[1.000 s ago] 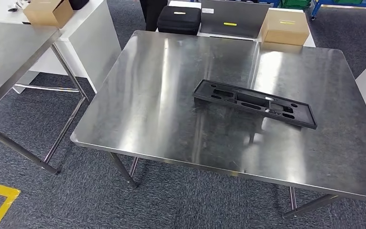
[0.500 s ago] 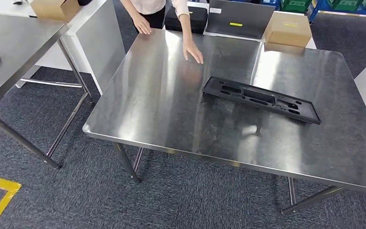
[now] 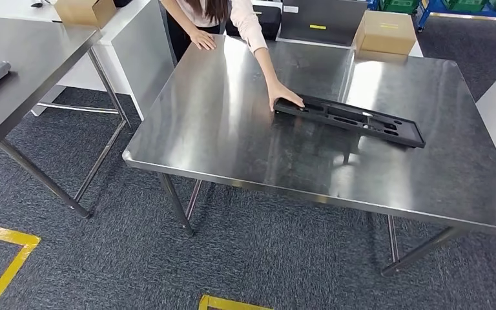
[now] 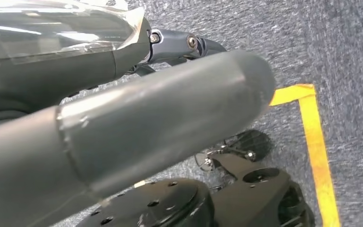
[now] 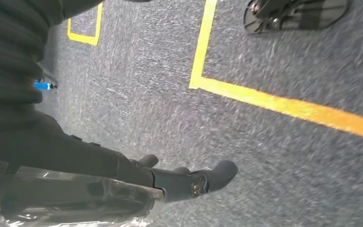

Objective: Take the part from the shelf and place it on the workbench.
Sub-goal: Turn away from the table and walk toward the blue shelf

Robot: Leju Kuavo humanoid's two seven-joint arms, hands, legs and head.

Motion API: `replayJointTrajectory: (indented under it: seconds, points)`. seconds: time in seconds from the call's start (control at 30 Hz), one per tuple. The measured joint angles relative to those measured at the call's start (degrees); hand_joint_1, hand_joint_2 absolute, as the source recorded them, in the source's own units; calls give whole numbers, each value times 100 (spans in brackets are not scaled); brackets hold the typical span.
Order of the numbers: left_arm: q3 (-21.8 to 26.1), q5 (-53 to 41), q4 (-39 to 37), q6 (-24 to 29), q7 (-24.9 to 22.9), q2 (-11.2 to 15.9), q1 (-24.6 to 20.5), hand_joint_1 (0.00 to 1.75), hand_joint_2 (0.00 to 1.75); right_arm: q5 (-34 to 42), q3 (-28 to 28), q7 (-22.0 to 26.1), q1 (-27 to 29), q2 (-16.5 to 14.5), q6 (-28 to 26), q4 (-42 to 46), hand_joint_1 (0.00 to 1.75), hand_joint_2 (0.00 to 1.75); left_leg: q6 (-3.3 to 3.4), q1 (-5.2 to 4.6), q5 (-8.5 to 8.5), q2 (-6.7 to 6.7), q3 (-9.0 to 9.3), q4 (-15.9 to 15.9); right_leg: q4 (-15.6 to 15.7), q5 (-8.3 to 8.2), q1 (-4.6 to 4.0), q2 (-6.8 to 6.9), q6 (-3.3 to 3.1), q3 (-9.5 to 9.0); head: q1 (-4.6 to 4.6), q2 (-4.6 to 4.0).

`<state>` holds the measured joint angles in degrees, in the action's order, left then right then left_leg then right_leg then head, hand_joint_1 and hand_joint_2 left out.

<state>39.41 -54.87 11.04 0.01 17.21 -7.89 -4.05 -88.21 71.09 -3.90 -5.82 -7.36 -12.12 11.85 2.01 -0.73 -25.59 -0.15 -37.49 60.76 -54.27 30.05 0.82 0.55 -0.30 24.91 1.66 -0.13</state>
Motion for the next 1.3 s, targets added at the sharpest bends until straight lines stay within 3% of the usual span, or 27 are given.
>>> replayJointTrajectory:
  seconds: [0.07,0.1,0.13,0.17,0.23,0.3,0.37,0.43,0.47,0.53,0.6,0.63,0.67,0.7,0.73,0.8,0.83,0.9,1.0,1.03,1.17,1.3]
  points:
    - [0,-26,0,2,6,0,4,0,0,-14,-10,-54,1,-3,-77,0,0,175,-88,63,-595,-4,-148,670,-7,-110,-6,18,-48,127,17,0]
    - [0,-39,0,2,9,0,4,0,0,-19,-15,-82,4,-4,-117,0,0,175,-126,97,-767,-3,-195,1004,-12,-164,-7,25,-39,197,20,0]
    - [0,-48,0,1,13,0,3,0,0,-19,-21,-108,9,-5,-157,0,0,175,-157,132,-810,-2,-192,1232,-20,-216,-4,31,-23,265,20,0]
    - [0,-54,0,1,19,1,4,0,0,-14,-28,-129,13,-5,-199,0,0,175,-183,167,-723,-2,-101,1268,-34,-260,3,37,3,323,20,0]
    - [0,-59,0,-1,31,4,2,0,0,1,-41,-149,20,-4,-263,0,0,175,-231,234,-427,-1,382,734,-96,-329,28,39,74,436,22,0]
    - [0,-65,0,-1,45,-2,-6,0,0,9,-50,-152,18,2,-310,0,0,175,-255,245,-366,-16,900,-21,-176,-382,31,38,155,546,32,0]
    - [0,-73,0,-5,54,-6,-11,0,0,12,-54,-152,12,5,-340,0,0,175,-211,204,-456,-36,1034,-319,-213,-439,16,39,243,620,40,0]
    - [1,-80,0,-9,67,-4,-6,0,0,22,-55,-152,14,6,-348,0,0,175,-77,169,-421,-27,968,-362,-235,-479,13,38,334,688,35,0]
    - [1,-85,0,-9,77,-5,-3,0,0,28,-55,-152,18,9,-348,0,0,175,3,156,-378,-18,928,-378,-320,-418,16,32,344,756,26,0]
    - [2,-93,0,-4,98,-8,-4,0,0,41,-56,-152,25,14,-347,-1,0,175,144,133,-275,4,818,-402,-837,-56,31,12,288,1001,3,0]
    - [1,-95,0,-1,108,-6,-3,0,0,49,-56,-152,30,9,-346,-2,0,175,205,93,-185,12,694,-400,-1596,351,26,-4,238,1270,-17,0]
    - [1,-97,0,-1,110,-7,-1,0,0,53,-56,-152,33,10,-345,-2,0,175,214,71,-141,17,638,-396,-1839,428,22,-10,248,1321,-17,0]
    - [1,-99,0,-1,111,-8,1,0,0,57,-56,-152,36,13,-344,-2,0,175,218,49,-101,19,588,-393,-1880,406,14,-13,276,1267,-19,0]
    - [1,-101,0,-1,111,-10,3,0,0,62,-56,-152,37,19,-344,-2,0,175,218,30,-65,19,548,-390,-1690,310,0,-15,304,1092,-19,0]
    - [1,-102,0,-2,112,-12,4,0,0,67,-56,-151,35,27,-343,-2,0,175,215,15,-33,17,518,-388,-1294,188,-17,-15,313,811,-20,0]
    - [1,-102,0,-2,116,-21,3,0,0,73,-56,-150,25,48,-340,-1,0,175,186,-17,22,17,480,-384,-443,36,-67,-14,264,255,-18,0]
    - [2,-102,0,-2,119,-24,1,0,0,75,-56,-149,22,54,-338,0,0,175,164,-29,43,19,470,-377,-188,11,-90,-13,226,126,-18,0]
    - [2,-107,1,-4,135,-20,0,0,0,76,-56,-149,29,46,-333,-3,0,175,133,-47,64,26,453,-357,-85,-21,-82,-14,181,120,-17,0]
    - [1,-132,1,-7,155,2,5,0,0,70,-59,-150,45,31,-323,-9,0,175,296,-56,57,26,425,-331,-63,-58,-30,-19,214,148,2,0]
    - [1,-139,1,-7,153,3,4,0,0,68,-60,-150,47,34,-322,-8,0,175,323,-44,77,26,423,-337,-64,-68,-52,-19,218,153,15,0]
    - [1,-144,0,-5,149,7,2,0,0,67,-67,-150,46,33,-322,-9,0,175,198,-13,130,24,405,-347,-67,-88,-82,-15,180,171,21,0]
    - [2,-145,0,-5,150,21,3,0,0,69,-87,-149,46,30,-320,-9,0,175,195,-25,132,19,390,-339,-70,-94,-77,-14,177,188,20,0]
